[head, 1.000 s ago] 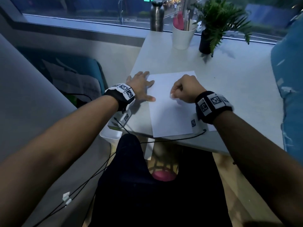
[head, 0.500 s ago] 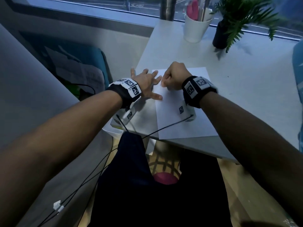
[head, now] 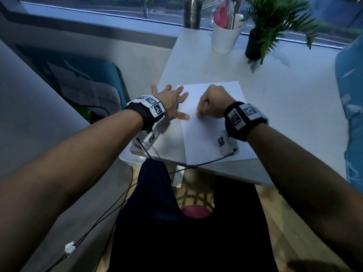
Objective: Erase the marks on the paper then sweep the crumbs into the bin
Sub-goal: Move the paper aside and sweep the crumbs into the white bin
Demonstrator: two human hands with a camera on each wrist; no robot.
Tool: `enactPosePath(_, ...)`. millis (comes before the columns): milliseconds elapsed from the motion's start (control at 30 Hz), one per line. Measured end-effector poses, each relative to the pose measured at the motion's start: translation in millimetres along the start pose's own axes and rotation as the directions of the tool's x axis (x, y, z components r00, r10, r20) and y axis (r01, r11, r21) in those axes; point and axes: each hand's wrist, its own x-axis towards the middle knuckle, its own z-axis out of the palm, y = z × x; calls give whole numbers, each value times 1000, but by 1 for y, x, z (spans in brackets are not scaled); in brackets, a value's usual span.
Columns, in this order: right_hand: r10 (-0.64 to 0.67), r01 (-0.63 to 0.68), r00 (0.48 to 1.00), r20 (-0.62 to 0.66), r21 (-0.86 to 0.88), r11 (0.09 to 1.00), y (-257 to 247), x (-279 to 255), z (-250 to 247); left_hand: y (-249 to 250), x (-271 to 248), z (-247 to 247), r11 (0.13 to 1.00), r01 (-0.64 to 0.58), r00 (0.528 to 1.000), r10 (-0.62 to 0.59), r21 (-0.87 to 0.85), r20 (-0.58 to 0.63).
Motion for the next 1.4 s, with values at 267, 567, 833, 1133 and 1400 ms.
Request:
enactPosePath(267, 388, -383, 916, -102, 66, 921, 48, -34, -13, 2, -1, 0, 1000, -3, 1000, 3, 3, -2)
enactPosePath(567, 547, -511, 812, -204, 206, 835, 40, -27, -18, 6, -11, -9, 989, 34, 993, -50, -143, -107)
enactPosePath(833, 635, -601, 749, -189, 211, 771, 38, -31, -22, 18, -9, -2, 967, 13, 977, -67, -256, -201)
enactPosePath(1133, 642, -547, 728, -241, 361, 755, 53, -42, -33, 36, 1, -11, 600, -141, 863, -316, -787, -395)
enactPosePath(1400, 588, -17, 673, -449, 785, 619, 57, -60, -62, 19, 0, -62, 103, -450, 800, -394, -887, -452)
